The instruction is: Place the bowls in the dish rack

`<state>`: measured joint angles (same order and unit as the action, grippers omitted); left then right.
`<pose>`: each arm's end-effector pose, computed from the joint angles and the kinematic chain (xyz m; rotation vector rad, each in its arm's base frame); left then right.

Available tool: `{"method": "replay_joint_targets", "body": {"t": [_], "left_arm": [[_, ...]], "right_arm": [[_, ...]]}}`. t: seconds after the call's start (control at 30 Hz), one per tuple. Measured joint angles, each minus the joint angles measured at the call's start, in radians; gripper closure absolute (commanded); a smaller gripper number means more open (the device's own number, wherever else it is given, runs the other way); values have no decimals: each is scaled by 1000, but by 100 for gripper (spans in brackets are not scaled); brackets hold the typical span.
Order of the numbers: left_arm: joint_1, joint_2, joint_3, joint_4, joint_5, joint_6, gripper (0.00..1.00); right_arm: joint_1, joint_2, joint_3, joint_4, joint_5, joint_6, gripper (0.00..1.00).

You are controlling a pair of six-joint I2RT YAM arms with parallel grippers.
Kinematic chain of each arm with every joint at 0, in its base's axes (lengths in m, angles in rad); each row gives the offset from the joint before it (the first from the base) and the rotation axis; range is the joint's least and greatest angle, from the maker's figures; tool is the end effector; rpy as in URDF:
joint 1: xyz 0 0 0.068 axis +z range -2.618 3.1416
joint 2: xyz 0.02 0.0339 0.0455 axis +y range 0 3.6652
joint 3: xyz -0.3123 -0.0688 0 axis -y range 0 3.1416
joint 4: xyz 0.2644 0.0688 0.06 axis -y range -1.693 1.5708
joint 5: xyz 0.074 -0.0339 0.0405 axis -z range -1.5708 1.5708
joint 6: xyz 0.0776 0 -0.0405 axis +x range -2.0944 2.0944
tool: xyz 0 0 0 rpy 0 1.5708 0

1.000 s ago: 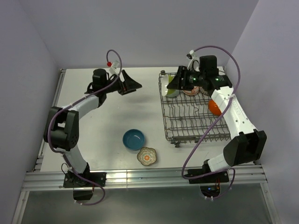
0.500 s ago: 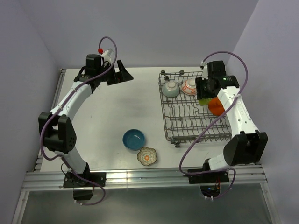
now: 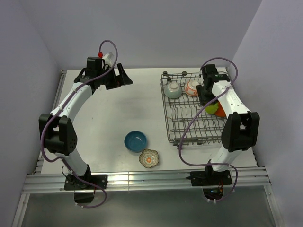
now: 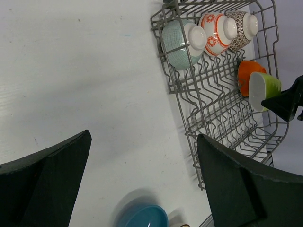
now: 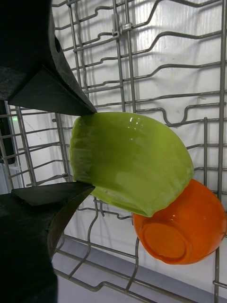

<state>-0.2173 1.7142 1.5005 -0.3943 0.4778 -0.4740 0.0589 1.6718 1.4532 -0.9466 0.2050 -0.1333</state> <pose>0.4347 -0.1325 0.3435 -0.0040 2.2463 -0.9050 0.3821 0.0067 0.2876 -0.2044 2.7218 -0.3014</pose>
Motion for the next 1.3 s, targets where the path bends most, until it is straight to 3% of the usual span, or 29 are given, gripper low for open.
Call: {"method": "replay_joint_targets", "body": {"t": [1.3], "left_arm": [[39,16,-8,18,49,-20,0]], "right_arm": [[100,152,75,17,87,-19,100]]}}
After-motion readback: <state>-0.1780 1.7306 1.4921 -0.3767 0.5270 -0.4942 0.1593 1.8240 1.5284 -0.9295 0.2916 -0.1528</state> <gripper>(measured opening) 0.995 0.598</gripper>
